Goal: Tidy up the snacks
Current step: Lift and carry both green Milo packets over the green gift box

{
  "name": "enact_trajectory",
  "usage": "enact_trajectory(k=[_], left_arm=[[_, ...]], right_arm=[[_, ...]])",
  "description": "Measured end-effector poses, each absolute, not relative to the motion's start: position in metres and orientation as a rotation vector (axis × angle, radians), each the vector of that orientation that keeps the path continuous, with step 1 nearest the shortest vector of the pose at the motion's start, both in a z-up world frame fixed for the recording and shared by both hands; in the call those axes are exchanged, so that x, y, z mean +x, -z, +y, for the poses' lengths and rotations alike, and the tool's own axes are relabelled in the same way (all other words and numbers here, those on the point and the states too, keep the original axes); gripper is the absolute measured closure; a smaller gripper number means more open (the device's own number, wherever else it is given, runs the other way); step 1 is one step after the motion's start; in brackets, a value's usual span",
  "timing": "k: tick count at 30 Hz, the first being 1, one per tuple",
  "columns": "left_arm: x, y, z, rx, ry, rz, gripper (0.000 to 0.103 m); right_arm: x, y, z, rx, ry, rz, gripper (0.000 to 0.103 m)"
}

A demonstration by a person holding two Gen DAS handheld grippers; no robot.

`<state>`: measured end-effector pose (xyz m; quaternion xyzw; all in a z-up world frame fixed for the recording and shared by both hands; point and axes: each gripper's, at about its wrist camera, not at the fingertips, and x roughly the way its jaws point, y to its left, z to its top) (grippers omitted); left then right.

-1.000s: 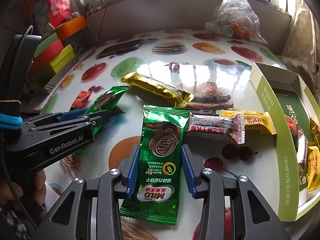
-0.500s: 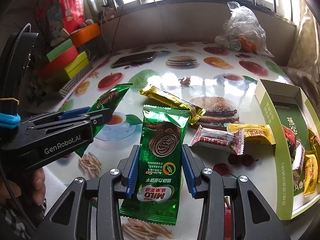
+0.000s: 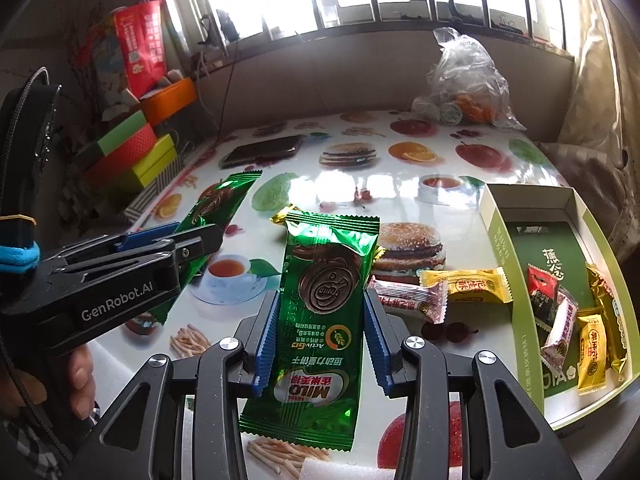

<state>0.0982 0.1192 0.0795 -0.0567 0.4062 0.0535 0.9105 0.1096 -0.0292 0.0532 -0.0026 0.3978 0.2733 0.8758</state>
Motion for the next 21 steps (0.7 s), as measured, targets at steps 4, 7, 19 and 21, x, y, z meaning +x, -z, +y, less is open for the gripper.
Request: enact_trajectory(k=[4,7,19,21], left_arm=[[0.1,-0.084,0.109,-0.109,-0.085,0.83,0.061],[0.103,-0.086,0.1,-0.094,-0.074,0.826,0.061],[0.121,-0.097,0.057,-0.084,0.042,0.817,0.061],[0.125,-0.098,0.049,-0.085,0.062,0.819,0.061]], right_arm=[[0.11,-0.061,-0.041,0.009,-0.547,0.816,0.064],[0.111,-0.066,-0.05,0.018,-0.527,0.805,0.064],[0.119,-0.081,-0.101,0.062,-0.418,0.772,0.064],[0.121,-0.083,-0.111,0.072,-0.396,0.768,0.064]])
